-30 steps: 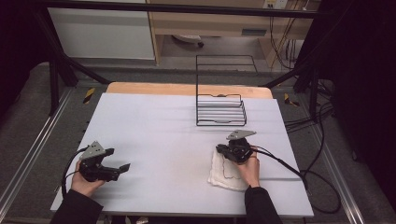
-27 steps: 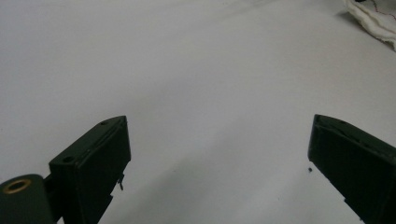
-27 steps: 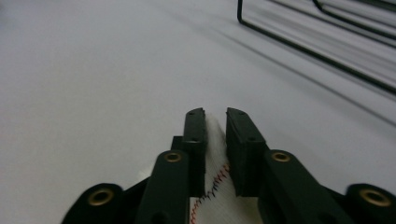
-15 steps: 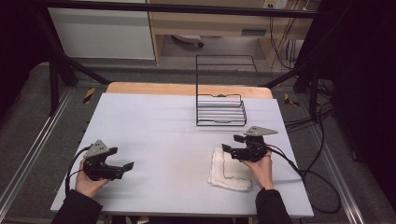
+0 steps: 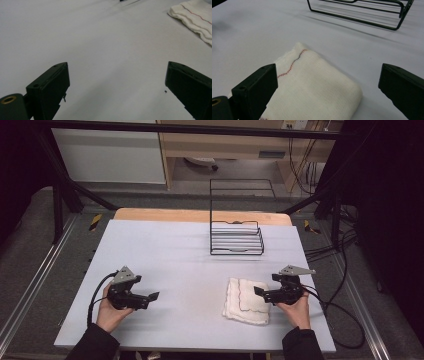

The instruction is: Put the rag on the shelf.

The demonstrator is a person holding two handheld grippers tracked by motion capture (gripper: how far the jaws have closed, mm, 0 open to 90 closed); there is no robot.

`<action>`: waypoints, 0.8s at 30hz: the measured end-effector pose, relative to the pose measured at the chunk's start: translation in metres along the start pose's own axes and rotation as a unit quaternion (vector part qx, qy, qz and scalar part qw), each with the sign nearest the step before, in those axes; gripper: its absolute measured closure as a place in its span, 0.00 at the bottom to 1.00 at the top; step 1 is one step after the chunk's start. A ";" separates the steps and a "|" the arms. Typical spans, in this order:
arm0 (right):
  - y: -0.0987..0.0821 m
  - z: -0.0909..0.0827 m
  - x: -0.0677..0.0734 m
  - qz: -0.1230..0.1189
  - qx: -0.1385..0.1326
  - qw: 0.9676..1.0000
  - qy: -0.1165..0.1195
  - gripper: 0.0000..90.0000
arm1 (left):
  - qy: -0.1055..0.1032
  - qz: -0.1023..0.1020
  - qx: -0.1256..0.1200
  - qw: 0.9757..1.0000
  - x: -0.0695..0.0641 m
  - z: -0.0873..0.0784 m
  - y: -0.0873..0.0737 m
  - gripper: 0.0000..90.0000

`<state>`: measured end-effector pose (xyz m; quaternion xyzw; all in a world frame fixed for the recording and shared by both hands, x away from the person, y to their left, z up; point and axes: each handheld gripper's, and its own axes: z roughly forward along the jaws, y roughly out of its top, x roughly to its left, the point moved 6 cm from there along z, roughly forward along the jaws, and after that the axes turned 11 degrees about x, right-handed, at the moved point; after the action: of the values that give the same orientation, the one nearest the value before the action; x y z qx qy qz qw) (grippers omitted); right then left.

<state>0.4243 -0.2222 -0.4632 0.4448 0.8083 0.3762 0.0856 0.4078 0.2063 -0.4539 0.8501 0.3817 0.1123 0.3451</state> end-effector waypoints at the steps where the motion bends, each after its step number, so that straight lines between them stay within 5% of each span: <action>1: -0.002 -0.001 -0.001 -0.001 -0.001 1.000 -0.001 0.02 | -0.003 0.000 0.001 1.000 -0.003 0.003 0.003 0.06; 24: -0.024 -0.015 -0.006 0.003 -0.006 1.000 -0.009 0.01 | -0.038 0.028 0.029 0.998 -0.073 0.082 0.078 0.06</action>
<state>0.4049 -0.2424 -0.4705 0.4501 0.8040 0.3769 0.0946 0.4395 0.0752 -0.4567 0.8739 0.3472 0.0786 0.3309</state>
